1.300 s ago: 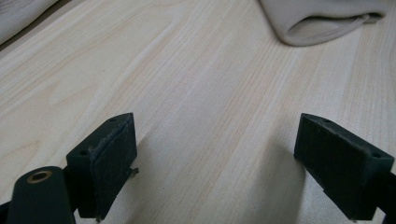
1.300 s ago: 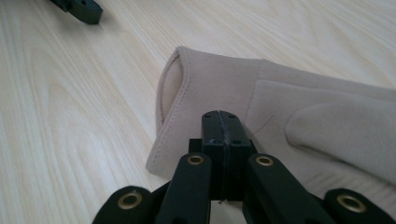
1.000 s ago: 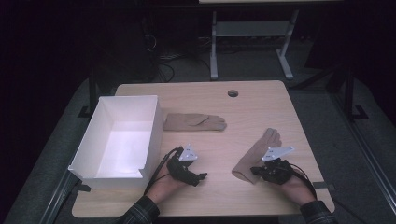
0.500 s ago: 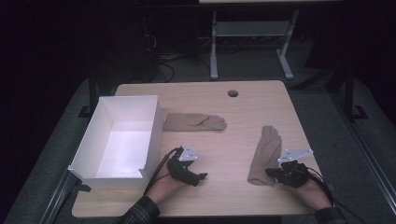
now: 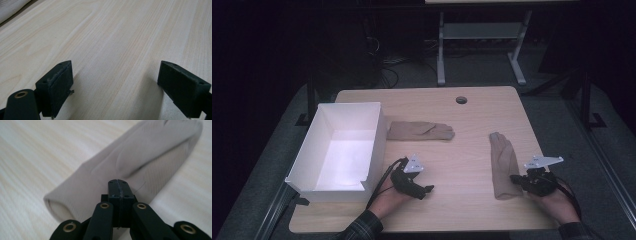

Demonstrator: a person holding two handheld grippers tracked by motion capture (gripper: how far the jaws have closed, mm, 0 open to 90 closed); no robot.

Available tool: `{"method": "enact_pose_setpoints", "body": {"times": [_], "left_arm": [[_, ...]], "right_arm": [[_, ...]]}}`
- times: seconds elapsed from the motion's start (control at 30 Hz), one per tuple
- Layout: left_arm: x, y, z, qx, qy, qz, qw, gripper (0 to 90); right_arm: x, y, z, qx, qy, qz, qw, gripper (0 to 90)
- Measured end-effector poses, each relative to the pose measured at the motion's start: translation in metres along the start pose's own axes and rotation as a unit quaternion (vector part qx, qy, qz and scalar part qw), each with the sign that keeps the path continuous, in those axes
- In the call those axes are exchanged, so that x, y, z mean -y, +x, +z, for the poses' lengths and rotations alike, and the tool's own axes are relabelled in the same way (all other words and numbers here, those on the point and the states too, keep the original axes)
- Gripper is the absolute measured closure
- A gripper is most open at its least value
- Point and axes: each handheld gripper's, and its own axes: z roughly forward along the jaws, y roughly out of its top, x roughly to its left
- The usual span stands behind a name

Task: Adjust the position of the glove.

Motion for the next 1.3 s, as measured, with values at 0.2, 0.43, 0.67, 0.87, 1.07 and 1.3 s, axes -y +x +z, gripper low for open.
{"method": "enact_pose_setpoints", "body": {"times": [0.2,0.43,0.67,0.87,1.07,1.3], "left_arm": [[0.0,0.0,0.001,0.0,-0.003,-0.003,1.0,12.2],[0.0,0.0,0.001,0.0,-0.002,-0.004,1.0,12.2],[0.0,0.0,0.001,-0.001,-0.002,0.0,1.0,12.2],[0.0,0.0,0.001,-0.001,-0.002,-0.003,1.0,12.2],[0.0,-0.001,0.001,0.0,-0.002,-0.004,1.0,12.2],[0.0,0.0,0.0,0.0,0.0,-0.002,1.0,12.2]], "right_arm": [[-0.019,-0.01,0.006,0.011,-0.029,0.003,0.9995,90.0],[-0.033,-0.02,0.025,0.014,-0.027,0.003,0.9995,90.0],[-0.031,-0.018,0.037,0.005,-0.007,-0.013,0.9999,90.0],[-0.026,-0.004,0.033,-0.003,0.003,-0.026,0.9996,90.0],[-0.017,0.01,0.025,-0.032,0.014,-0.036,0.9987,90.0],[-0.018,0.016,0.018,-0.045,0.006,-0.05,0.9977,90.0]]}}
